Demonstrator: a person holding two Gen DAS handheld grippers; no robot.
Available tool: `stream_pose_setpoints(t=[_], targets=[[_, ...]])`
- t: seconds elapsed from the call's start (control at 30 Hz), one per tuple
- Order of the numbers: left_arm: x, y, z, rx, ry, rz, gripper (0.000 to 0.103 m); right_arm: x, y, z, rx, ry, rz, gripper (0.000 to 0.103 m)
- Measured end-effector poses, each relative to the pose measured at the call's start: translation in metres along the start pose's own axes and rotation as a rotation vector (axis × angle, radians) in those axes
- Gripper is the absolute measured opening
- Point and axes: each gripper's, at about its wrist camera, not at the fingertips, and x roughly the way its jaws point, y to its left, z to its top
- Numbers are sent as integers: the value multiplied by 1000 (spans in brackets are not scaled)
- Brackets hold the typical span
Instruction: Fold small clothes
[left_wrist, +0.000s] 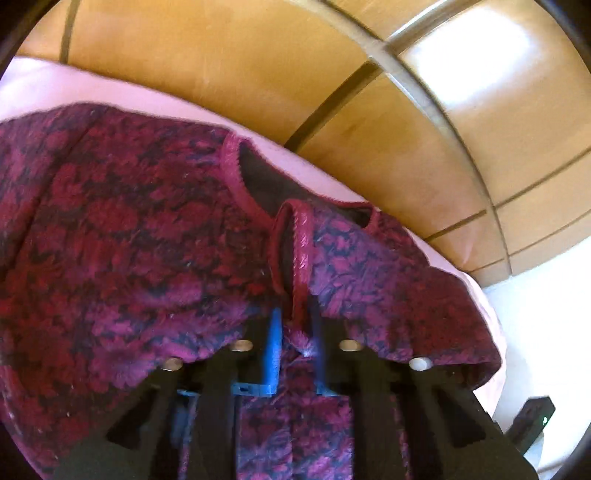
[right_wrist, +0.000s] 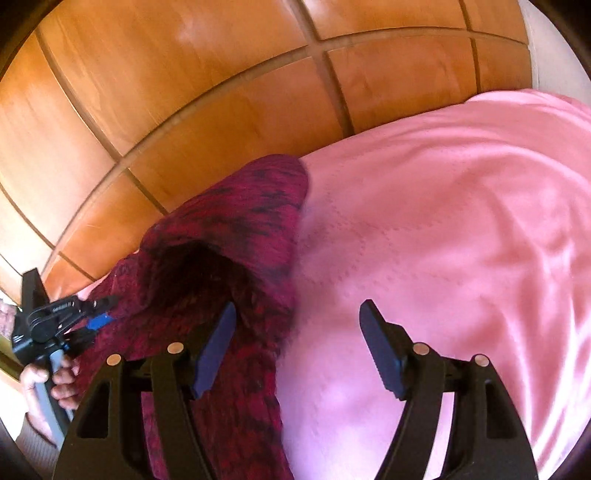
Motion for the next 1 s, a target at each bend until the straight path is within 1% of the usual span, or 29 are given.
stream_pose_setpoints(t=[0.07,0.13,0.2,0.23,0.27,0.33,0.4,0.47,0.6,0.63,0.67,0.77,0.83,0.9,0.93,1.0], targets=[[-17,-1,2,18,-57,2,9,6,5,0,-17,-4,-9,69],[-38,6,3,12,-111,5,9,11,9,-2,-24,-1,-11,69],[-63,22,1,-1,-161,34,9,23,8,-7,-18,16,-28,67],[-71,29,0,1,-173,51,9,27,7,-8,-9,26,-33,65],[-77,38,-2,7,-184,85,9,30,3,-9,5,34,-34,64],[-77,53,-6,7,-168,126,9,29,0,-10,18,39,-30,63],[-72,67,-11,0,-141,142,9,26,5,-10,2,48,-42,63],[-69,70,-17,7,-135,146,9,19,6,-13,-17,66,-52,62],[-72,68,-23,24,-152,128,9,-13,12,-21,-118,88,-64,62],[-73,67,-23,29,-156,125,9,-23,15,-22,-134,79,-49,63],[-76,66,-23,41,-164,122,9,-35,21,-20,-149,58,-11,63],[-86,67,-22,56,-181,118,9,-46,45,-10,-187,0,60,63],[-87,67,-21,59,-189,122,9,-37,65,-4,-215,-16,95,63],[-90,69,-22,61,-197,132,9,-16,81,-1,-231,13,114,62],[-90,70,-22,59,-199,137,9,-2,87,-2,-236,38,109,60],[-89,76,-23,47,-202,176,9,28,93,-9,-265,79,33,58]])
